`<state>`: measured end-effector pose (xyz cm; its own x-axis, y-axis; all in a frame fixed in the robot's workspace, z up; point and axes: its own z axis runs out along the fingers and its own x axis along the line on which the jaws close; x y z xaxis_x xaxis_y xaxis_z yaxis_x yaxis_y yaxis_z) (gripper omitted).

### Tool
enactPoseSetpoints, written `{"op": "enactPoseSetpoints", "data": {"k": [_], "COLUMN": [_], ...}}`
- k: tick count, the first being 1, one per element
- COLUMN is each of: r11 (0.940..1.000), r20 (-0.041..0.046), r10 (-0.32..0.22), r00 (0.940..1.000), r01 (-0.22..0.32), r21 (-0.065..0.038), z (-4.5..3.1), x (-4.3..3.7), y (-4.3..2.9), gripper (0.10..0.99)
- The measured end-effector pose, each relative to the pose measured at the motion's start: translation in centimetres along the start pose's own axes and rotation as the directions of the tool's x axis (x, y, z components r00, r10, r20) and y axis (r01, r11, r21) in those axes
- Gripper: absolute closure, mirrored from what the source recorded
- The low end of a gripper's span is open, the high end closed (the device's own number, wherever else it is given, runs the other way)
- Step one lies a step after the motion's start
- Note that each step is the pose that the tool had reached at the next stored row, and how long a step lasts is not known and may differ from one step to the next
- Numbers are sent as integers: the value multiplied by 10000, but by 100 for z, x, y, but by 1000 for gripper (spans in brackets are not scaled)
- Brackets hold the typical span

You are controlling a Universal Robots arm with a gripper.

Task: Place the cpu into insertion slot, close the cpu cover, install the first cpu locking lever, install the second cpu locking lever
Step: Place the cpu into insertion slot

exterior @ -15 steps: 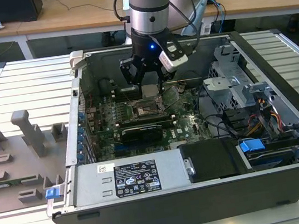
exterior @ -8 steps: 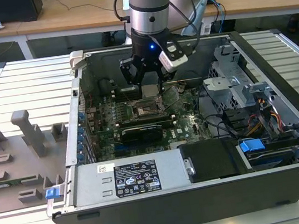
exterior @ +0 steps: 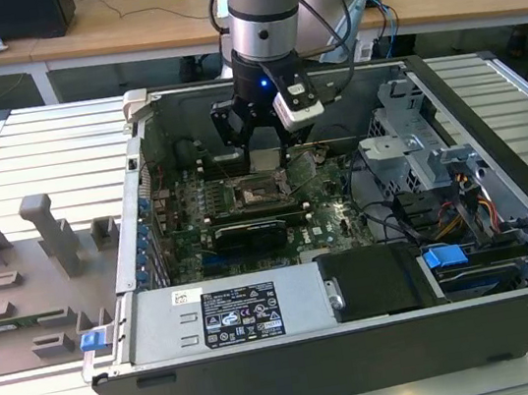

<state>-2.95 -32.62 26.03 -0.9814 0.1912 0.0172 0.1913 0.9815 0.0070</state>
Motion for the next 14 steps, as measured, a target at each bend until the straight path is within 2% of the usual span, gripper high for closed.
{"op": "enactPoseSetpoints", "data": {"k": [4,7,8,10,13,14], "r11": [9961,9888,9836,9784,9666,9604], "r20": [6,11,12,13,16,17], "r10": [880,1494,1804,2067,2563,2785], "r00": [9961,9888,9836,9784,9666,9604], "r01": [-880,-1494,-1804,-2067,-2563,-2785], "r21": [-13,-19,-25,-29,-36,-39], "z": [6,10,11,13,15,16], "x": [0,0,0,0,0,0], "y": [0,0,0,0,0,0], "gripper": [541,541,541,541,541,541]}}
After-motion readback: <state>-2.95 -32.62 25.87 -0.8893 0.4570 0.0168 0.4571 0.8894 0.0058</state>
